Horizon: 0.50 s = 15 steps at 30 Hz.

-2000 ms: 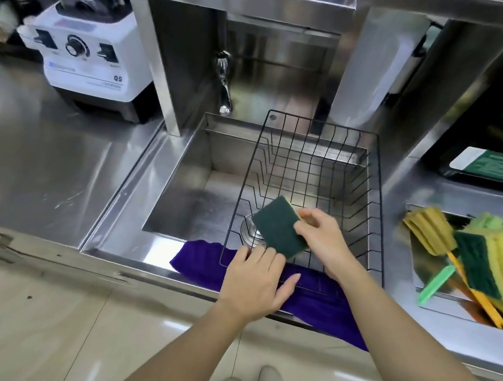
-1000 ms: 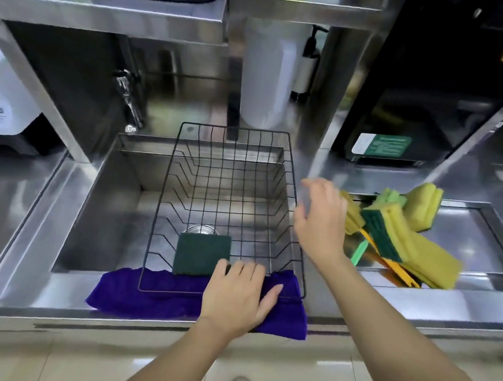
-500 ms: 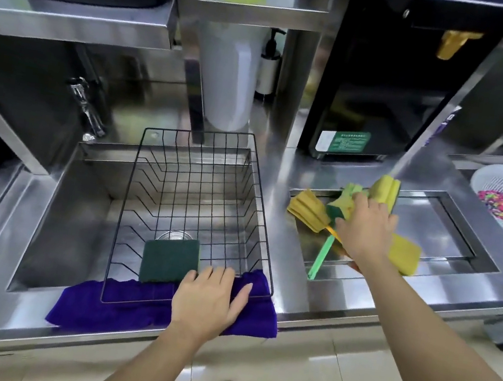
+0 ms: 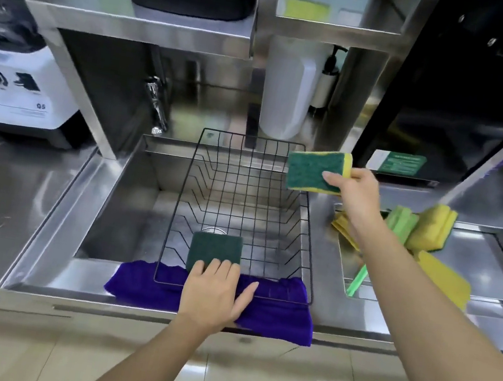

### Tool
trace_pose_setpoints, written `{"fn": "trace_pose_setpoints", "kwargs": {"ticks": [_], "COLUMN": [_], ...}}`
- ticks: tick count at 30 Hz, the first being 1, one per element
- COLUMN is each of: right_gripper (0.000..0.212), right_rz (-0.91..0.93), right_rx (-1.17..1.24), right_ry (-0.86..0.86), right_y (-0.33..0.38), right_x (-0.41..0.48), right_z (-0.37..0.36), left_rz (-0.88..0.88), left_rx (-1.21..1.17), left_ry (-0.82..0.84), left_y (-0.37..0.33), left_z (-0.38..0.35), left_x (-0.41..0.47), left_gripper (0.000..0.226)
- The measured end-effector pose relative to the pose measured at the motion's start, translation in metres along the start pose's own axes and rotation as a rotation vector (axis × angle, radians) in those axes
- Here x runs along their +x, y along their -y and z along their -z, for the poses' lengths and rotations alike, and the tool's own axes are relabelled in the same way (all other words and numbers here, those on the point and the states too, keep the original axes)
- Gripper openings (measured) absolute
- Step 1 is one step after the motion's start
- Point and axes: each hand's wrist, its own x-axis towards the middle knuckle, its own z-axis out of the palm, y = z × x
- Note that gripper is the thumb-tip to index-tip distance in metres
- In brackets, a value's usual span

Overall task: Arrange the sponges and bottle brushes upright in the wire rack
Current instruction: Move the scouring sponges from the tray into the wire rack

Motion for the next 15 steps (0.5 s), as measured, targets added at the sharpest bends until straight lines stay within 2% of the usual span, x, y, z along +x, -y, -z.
{"fn": "trace_pose_setpoints", "kwargs": {"ticks": [3,6,9,15], "right_gripper": [0.024,0.024,0.036,0.069], "right_rz": [-0.132,-0.243,-0.247,-0.162], "right_rx": [0.079,0.127,0.088,-0.155], "right_ry": [0.158,0.281,0.332,0.481], "right_y": [-0.019,-0.035,-0.047,-0.067], "right_x": [-0.003,-0.006,-0.011,-0.020], "right_z": [-0.031,-0.060,-0.083,-0.114], "left_rz": [0.044,0.055,0.042,0.026], "left_rx": [-0.013,-0.025,-0.032,-0.012], "left_ry": [-0.013,0.005,0.019,-0.038], "left_y": [0.011,0.015,0.014,0.016], "left_z": [0.001,-0.002,-0.004,-0.007], "left_x": [-0.004,-0.006,-0.006,-0.007], "left_gripper": [0.046,0.047,0.048,0.045]}}
